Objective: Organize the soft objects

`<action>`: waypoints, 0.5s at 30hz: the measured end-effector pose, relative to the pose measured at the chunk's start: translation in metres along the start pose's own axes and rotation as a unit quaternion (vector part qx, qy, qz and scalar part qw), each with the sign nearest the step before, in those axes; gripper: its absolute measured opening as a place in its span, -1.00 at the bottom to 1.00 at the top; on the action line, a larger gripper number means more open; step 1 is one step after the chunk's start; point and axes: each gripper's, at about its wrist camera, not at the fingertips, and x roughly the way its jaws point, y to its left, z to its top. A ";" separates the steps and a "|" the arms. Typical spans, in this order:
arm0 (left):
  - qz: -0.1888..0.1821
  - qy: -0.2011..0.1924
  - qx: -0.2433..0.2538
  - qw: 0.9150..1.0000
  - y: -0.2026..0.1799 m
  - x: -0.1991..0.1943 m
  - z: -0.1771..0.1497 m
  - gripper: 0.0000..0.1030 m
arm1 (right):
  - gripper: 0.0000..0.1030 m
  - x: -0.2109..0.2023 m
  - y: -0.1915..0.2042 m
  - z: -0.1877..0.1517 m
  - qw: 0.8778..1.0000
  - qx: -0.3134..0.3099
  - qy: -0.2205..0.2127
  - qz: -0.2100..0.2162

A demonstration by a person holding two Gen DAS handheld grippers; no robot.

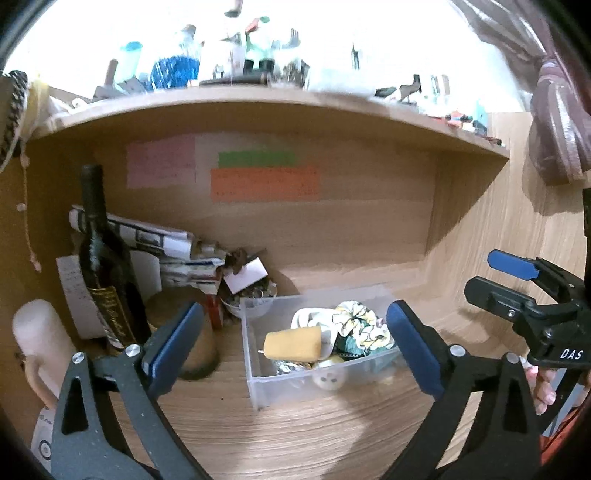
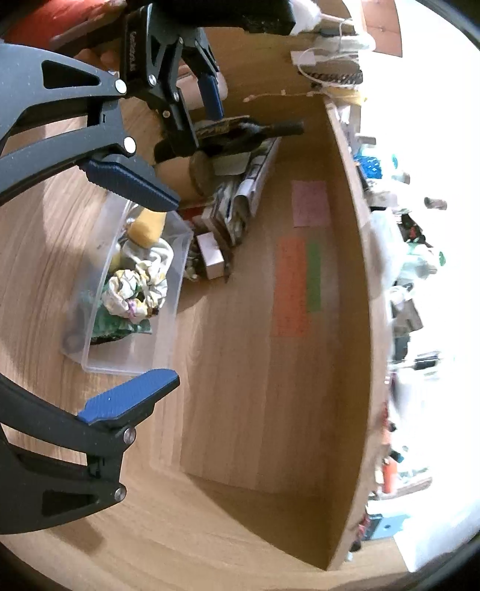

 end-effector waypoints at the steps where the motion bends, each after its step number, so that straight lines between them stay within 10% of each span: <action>1: -0.002 -0.003 0.001 1.000 -0.001 -0.004 0.001 0.98 | 0.69 -0.003 0.001 0.000 1.000 0.000 -0.004 -0.001; 15: -0.024 -0.032 0.008 0.999 -0.013 -0.035 -0.001 1.00 | 1.00 -0.035 0.013 -0.002 0.999 0.004 -0.040 -0.001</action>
